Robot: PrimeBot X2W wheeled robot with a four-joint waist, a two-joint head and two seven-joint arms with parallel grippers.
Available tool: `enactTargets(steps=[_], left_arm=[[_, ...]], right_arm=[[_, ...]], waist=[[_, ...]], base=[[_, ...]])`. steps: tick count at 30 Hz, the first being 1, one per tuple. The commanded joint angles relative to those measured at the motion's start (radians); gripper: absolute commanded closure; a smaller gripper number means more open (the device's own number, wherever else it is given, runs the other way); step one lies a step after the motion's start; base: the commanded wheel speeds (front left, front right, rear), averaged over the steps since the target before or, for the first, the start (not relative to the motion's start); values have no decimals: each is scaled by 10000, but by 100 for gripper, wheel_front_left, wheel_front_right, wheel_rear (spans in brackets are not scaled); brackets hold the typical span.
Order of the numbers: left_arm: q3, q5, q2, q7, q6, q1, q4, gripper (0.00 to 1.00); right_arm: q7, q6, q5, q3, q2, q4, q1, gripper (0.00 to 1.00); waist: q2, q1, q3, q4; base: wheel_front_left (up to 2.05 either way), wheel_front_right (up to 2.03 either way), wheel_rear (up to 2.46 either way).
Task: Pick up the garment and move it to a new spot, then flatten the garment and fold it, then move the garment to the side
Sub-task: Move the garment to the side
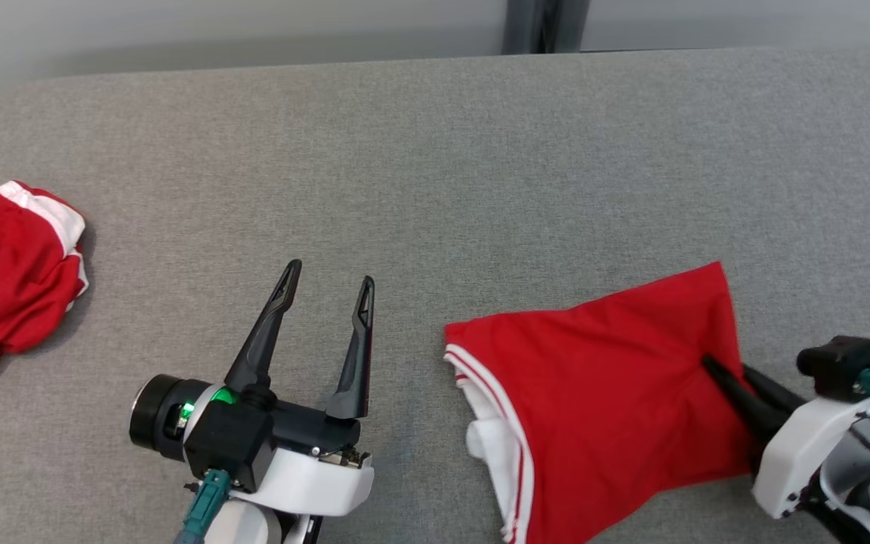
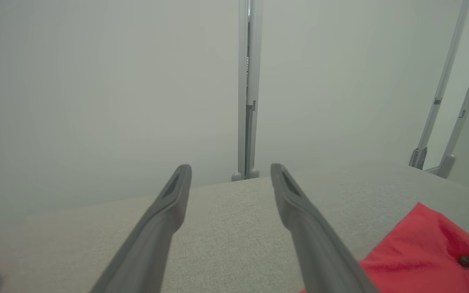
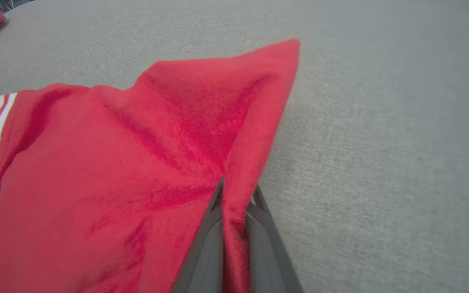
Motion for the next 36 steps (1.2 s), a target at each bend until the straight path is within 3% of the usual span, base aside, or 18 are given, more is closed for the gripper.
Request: enactTargets(steps=[1, 11, 19, 24, 36], left_arm=[[-107, 176, 36, -31, -78, -323, -38, 0], [-953, 641, 39, -18, -363, -1608, 43, 0], [-1866, 1141, 40, -18, -832, -3051, 211, 0], [-2639, 1199, 43, -20, -1079, -3988, 172, 0], [-3957, 1385, 36, -20, -849, -5310, -32, 0]], right_arm=[[149, -2, -5, -123, -518, 4, -327, 100], [240, -2, 426, -1054, -2349, 316, -1331, 100], [-136, -4, 539, -1810, -3524, 1177, -2085, 100], [-594, -4, 484, -2567, -4282, 2030, -2166, 100], [-1020, -4, -129, -4363, -5067, 3246, -2905, 100]], waist=[[-1, 0, 244, -284], [-1, 0, 1718, -927], [-1, 0, 3296, -1348], [-1, 0, 4132, -1267], [-1, 0, 5168, -996]], base=[[0, 0, 0], [0, 0, 0], [0, 0, 0], [0, 0, 0], [0, 0, 0]])
